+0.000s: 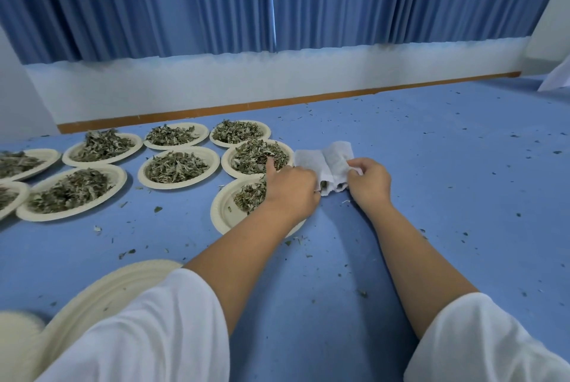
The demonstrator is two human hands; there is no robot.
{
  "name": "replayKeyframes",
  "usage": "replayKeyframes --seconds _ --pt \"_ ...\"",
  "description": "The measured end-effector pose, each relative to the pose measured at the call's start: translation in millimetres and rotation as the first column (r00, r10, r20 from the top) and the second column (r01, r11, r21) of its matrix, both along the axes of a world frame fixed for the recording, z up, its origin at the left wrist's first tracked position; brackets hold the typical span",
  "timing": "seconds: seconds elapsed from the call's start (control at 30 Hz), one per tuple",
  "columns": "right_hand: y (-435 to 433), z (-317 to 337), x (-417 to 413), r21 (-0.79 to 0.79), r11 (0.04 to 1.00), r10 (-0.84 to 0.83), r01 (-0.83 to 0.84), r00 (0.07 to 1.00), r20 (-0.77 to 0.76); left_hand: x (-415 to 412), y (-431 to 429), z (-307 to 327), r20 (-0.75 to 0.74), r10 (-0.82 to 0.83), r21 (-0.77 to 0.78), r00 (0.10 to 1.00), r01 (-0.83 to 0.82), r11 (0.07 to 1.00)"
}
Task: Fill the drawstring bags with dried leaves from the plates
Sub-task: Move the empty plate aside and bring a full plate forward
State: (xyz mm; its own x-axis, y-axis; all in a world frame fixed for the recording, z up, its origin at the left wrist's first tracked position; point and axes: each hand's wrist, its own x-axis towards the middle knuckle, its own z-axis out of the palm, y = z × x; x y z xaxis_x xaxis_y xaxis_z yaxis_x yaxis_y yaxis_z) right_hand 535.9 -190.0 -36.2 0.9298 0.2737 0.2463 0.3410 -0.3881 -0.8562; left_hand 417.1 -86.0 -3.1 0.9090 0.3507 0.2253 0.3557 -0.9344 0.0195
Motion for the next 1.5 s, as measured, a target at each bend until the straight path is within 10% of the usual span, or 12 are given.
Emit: replayKeyframes --seconds 0.63,1.13,1.5 --pt "18.3 25.9 -67.3 -0.103 0.995 0.027 0.019 0.904 0.426 -61.5 24.6 0.8 0.088 -0.052 -0.082 0.995 0.059 0.995" --pt "80.8 41.3 -227.2 -0.307 0.812 0.577 -0.497 0.764 0.290 -217.9 52.1 14.9 0.237 0.260 -0.321 0.936 -0.178 0.930" --pt "93.7 37.5 -280.1 -0.715 0.483 0.738 -0.505 0.674 0.022 -353.1 81.8 9.2 0.216 0.464 -0.415 0.859 -0.349 0.840"
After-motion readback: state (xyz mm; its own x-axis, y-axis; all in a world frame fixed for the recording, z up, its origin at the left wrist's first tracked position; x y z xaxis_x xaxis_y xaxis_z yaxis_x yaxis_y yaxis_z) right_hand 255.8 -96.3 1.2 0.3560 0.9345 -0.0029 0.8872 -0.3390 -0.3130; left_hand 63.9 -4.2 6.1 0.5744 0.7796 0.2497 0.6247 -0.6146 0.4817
